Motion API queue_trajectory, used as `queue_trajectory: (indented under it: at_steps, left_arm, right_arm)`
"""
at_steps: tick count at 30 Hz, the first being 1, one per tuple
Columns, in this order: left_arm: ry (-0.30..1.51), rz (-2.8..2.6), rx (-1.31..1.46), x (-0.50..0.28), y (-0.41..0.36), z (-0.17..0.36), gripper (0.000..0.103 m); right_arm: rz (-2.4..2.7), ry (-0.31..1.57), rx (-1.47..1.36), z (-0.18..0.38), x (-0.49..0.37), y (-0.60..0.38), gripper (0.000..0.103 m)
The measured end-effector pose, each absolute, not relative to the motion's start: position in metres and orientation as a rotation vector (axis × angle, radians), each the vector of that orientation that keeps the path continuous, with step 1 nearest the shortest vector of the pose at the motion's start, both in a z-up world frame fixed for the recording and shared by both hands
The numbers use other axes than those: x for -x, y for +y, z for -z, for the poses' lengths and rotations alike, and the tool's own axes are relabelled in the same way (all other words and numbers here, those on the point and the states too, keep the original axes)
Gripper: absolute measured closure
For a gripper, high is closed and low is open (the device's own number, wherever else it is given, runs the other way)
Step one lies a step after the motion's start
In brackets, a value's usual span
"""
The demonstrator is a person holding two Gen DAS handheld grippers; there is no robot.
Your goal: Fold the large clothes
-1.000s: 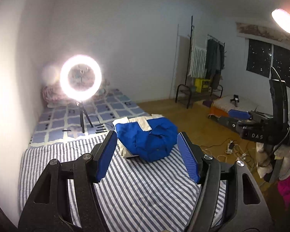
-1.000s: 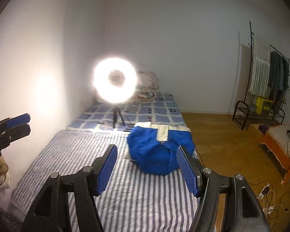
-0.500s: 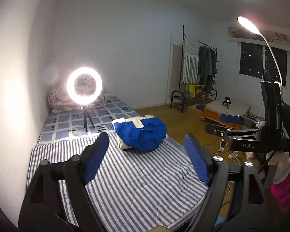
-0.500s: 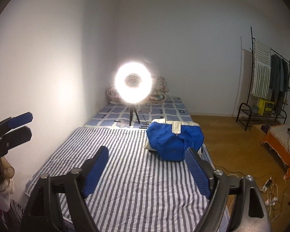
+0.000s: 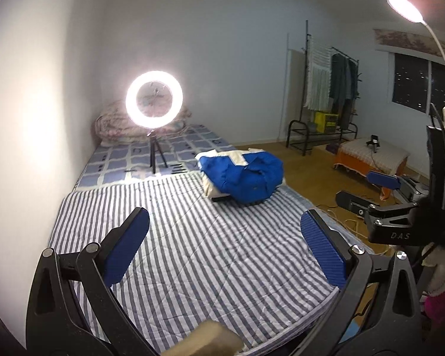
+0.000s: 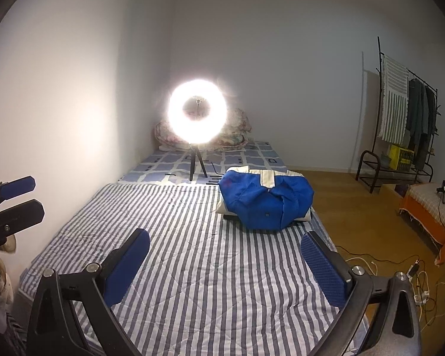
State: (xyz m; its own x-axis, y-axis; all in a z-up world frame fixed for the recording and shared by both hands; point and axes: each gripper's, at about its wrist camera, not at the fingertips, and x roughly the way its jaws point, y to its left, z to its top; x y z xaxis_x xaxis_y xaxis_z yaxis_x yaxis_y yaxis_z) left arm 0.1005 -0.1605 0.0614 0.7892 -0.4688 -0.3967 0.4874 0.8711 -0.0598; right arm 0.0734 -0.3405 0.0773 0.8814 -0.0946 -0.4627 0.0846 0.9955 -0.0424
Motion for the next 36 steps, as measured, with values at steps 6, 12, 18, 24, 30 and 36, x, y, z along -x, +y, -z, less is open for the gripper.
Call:
queue_trajectory:
  at_steps: [6,12,18,24,30,36]
  left_arm:
    - [0.45,0.492,-0.048,-0.116,-0.164,-0.042,0.0]
    - [0.47,0.468,-0.088,-0.121,-0.17,-0.025,0.0]
    - [0.496,0.451,-0.092,-0.129,-0.167,-0.015,0.0]
    - [0.517,0.441,-0.08,-0.132,-0.165,-0.011,0.0]
    - [0.511,0.445,-0.091,-0.131,-0.166,-0.009,0.0]
    - [0.515,0.453,-0.098,-0.126,-0.169,-0.007,0.0]
  right_arm:
    - [0.106,0.486,0.019,-0.055,-0.083,-0.342,0.0]
    - [0.126,0.503,0.025,-0.034,-0.091,-0.346,0.0]
    - [0.133,0.538,0.032,-0.025,-0.095,-0.346,0.0]
    - [0.142,0.55,0.007,-0.022,-0.096,-0.352,0.0]
    - [0.143,0.552,0.015,-0.02,-0.095,-0.35,0.0]
    - [0.135,0.555,0.023,-0.018,-0.095,-0.347,0.0]
